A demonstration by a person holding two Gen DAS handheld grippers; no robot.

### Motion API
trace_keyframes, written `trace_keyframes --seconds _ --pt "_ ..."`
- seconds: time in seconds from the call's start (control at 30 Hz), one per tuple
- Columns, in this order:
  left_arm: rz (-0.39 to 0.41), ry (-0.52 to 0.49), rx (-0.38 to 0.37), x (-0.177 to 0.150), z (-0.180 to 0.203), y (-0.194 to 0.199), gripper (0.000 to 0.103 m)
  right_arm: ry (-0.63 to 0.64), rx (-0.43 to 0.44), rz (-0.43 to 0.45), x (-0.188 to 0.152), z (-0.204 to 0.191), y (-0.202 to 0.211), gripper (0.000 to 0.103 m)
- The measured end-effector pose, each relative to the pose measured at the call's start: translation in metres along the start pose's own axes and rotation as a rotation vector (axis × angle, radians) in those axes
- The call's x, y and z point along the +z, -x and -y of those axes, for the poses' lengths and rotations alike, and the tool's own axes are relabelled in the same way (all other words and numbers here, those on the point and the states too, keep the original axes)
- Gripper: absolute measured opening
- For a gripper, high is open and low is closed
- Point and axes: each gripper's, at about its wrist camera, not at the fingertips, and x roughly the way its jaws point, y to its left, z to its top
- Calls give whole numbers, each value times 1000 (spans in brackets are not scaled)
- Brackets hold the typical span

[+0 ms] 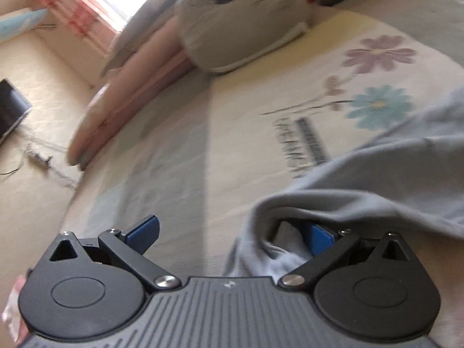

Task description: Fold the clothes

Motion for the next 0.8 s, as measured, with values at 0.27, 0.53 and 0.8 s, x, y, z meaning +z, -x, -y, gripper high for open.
trace_keyframes --seconds 0.27,0.53,0.8 --pt "12 153 72 6 -51 -5 103 -24 18 1 9 2 -13 70" --pt "34 163 115 28 -76 -18 103 -33 8 -22 4 2 -22 70" --pt "46 195 229 55 -108 -44 103 -49 -20 -30 3 7 -25 71"
